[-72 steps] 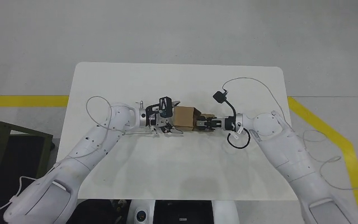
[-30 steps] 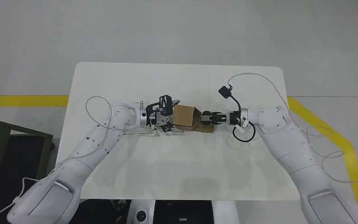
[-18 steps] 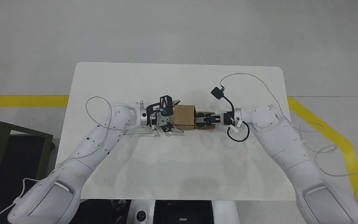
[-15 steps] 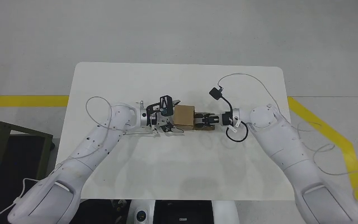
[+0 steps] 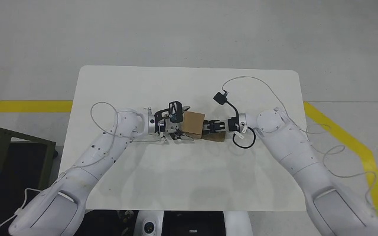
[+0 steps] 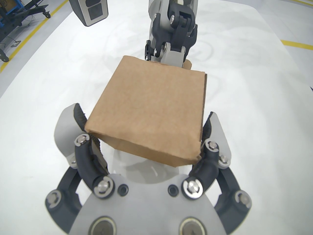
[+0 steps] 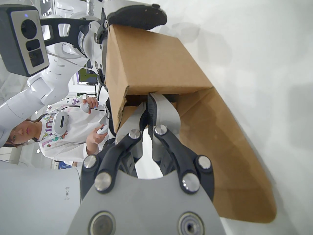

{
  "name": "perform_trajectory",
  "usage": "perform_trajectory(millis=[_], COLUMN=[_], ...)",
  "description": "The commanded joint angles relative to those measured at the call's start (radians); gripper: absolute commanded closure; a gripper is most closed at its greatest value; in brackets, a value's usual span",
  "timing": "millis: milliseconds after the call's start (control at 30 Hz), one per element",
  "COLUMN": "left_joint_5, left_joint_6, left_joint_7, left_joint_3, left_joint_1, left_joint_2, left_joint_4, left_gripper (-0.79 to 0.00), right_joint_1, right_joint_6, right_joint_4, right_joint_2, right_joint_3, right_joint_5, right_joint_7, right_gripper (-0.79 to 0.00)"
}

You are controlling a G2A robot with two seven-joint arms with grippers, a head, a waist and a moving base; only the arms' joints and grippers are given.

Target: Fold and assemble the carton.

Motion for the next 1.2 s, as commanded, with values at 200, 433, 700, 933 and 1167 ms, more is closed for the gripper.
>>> perform_trajectory(millis=[200,433,700,933,1167], left_joint_5=[-0.006,-0.007,-0.015,-0.017,-0.017], left_joint_6=[-0.003,-0.004,0.001,0.005,0.006], left_joint_7=[-0.003,-0.002,0.006,0.010,0.008], left_joint_3=[-0.001,-0.001,-0.005,-0.012,-0.019], left_joint_1=[0.003,0.004,0.012,0.016,0.021], left_joint_2=[-0.004,-0.007,-0.010,-0.011,-0.011], left_joint_4=[0.003,0.007,0.015,0.018,0.017], left_gripper=[-0.785,-0.785,-0.785,-0.785,-0.785], right_joint_1=[0.010,0.000,-0.061,-0.149,-0.250], right_joint_6=[-0.030,-0.036,0.010,0.070,0.140], right_joint_4=[0.024,0.018,-0.075,-0.206,-0.301], right_joint_2=[-0.013,0.008,0.062,0.118,0.161], right_joint_3=[-0.011,0.033,0.143,0.271,0.368], right_joint_5=[-0.011,-0.032,-0.062,-0.105,-0.158], right_joint_7=[-0.026,-0.017,0.006,0.018,0.036], right_gripper=[0.000,0.000,-0.046,-0.132,-0.259])
